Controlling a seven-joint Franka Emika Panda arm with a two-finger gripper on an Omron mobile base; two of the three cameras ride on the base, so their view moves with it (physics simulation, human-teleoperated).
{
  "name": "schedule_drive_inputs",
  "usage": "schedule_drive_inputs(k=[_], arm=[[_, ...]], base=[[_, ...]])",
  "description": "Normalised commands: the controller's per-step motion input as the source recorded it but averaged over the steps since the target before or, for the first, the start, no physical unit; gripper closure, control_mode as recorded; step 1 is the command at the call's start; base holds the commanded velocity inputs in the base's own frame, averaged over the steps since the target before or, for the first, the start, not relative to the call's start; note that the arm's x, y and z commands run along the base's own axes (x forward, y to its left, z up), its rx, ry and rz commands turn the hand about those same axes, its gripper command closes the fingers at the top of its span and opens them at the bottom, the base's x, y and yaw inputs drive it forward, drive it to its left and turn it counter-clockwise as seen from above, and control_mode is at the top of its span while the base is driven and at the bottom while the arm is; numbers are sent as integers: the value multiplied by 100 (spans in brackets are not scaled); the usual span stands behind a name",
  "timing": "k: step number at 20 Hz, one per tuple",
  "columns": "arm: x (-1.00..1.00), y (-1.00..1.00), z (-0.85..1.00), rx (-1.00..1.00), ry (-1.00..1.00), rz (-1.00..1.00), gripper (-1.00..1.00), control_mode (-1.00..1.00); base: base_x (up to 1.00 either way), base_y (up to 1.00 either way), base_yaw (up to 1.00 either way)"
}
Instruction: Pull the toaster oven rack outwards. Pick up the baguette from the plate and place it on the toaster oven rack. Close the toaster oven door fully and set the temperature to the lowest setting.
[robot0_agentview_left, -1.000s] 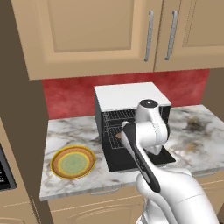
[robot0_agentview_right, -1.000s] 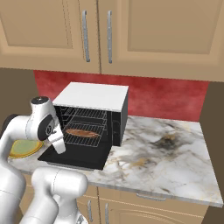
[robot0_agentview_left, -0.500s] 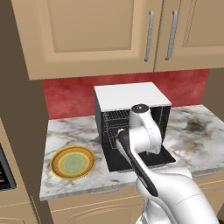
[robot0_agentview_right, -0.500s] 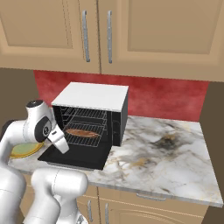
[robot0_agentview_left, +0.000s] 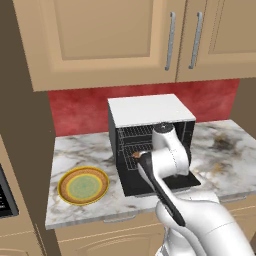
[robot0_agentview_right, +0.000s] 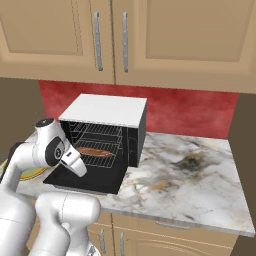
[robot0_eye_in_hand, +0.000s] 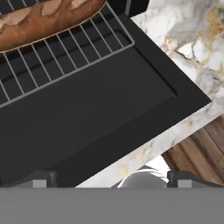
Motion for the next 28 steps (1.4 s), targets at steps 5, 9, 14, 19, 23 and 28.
schedule_drive_inputs(k=[5, 9, 14, 19, 23, 28], arm=[[20, -19, -15, -3, 0, 0, -100, -100], [31, -9, -9, -3, 0, 0, -100, -100], [33, -1, -13, -5, 1, 4, -100, -100], [26, 0, -26, -8, 7, 10, -100, -100], [16, 0, -24, -9, 7, 11, -100, -100], [2, 0, -21, -9, 1, 8, -100, -100]], base=[[0, 0, 0], [0, 0, 0], [0, 0, 0], [0, 0, 0], [0, 0, 0], [0, 0, 0]])
